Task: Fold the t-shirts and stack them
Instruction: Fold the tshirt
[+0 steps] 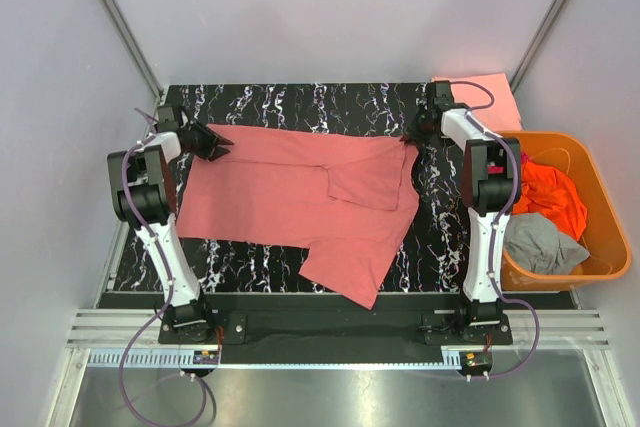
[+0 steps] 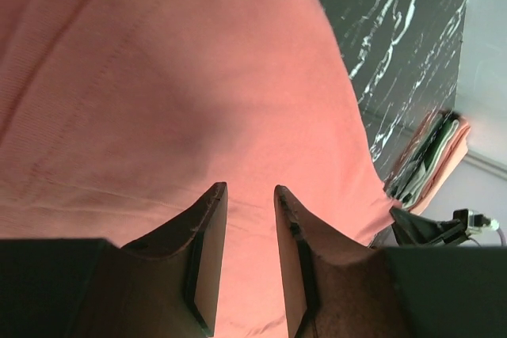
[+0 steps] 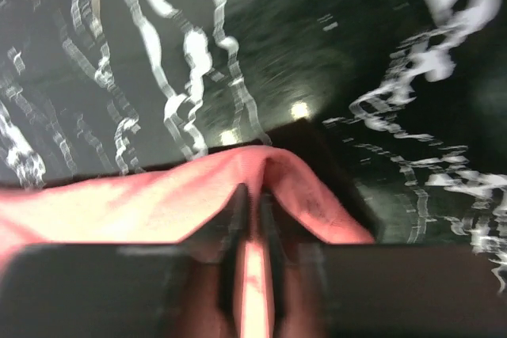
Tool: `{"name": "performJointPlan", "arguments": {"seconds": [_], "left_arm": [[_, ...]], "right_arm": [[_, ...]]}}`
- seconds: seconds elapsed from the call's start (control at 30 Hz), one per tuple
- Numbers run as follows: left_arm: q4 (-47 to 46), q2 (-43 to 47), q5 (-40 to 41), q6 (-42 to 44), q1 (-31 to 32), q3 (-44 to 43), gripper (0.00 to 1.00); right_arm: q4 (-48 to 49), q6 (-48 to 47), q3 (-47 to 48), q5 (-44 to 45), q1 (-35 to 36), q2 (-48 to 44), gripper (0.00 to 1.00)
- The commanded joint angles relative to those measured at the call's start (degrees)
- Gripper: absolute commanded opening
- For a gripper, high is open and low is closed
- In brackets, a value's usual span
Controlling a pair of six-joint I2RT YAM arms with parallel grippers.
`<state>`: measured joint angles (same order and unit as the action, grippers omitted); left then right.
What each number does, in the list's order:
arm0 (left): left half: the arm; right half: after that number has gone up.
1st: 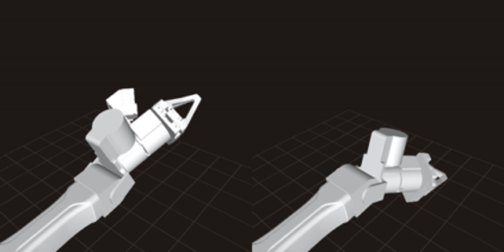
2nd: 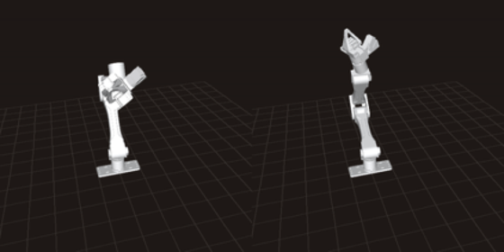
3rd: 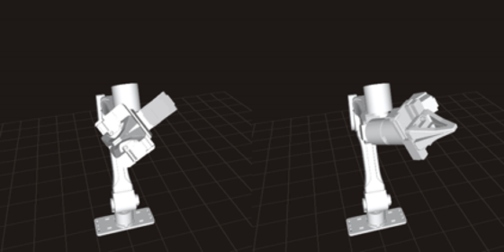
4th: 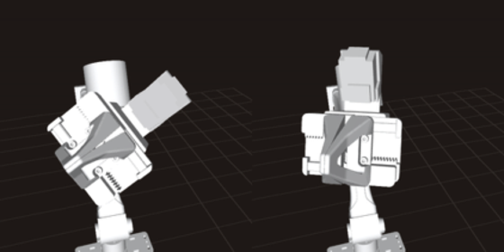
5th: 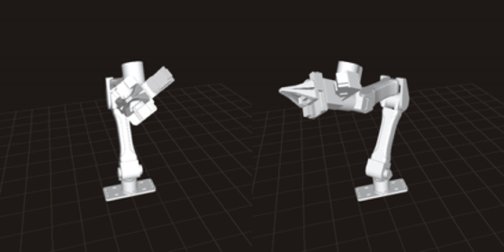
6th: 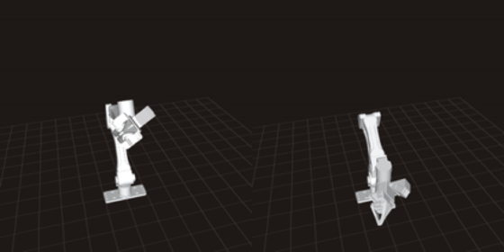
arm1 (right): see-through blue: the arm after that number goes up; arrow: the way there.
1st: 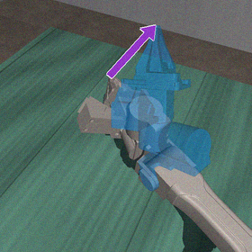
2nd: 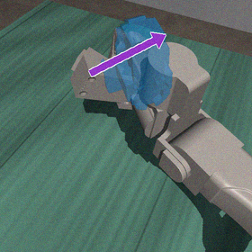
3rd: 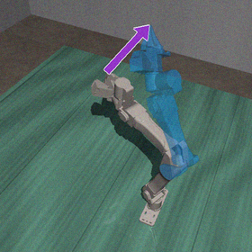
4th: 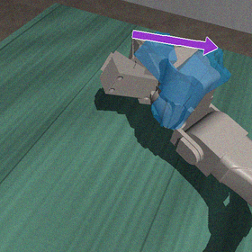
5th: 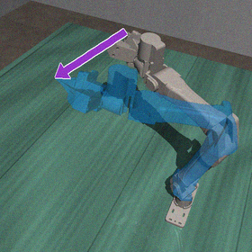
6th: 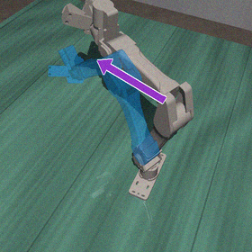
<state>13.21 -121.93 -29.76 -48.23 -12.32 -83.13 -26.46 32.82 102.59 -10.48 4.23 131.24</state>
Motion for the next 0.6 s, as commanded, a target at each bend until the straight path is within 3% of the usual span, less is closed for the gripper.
{"name": "performJointPlan", "arguments": {"seconds": [0.0, 0.03, 0.13, 0.57], "left_arm": [[-3.11, -1.2, -0.57, -2.4, -1.39, -0.1, 0.35], [-3.28, -1.55, -0.48, -2.92, -1.66, -0.1, 0.35], [-3.81, -2.61, -0.3, -3.19, -2.8, -0.28, 0.35], [0.22, -3.76, 0.31, 2.16, -3.5, -6.69, 0.36]], "right_arm": [[0.27, 2.94, 1.13, 10.01, -0.89, -1.42, 0.08], [-0.08, 3.82, -0.09, 12.04, -1.06, -1.86, 0.0], [0.0, 6.82, -1.43, 16.37, -1.5, -2.83, 0.0], [-0.96, 1.38, 8.41, 7.5, -1.5, 2.44, 0.15]]}}
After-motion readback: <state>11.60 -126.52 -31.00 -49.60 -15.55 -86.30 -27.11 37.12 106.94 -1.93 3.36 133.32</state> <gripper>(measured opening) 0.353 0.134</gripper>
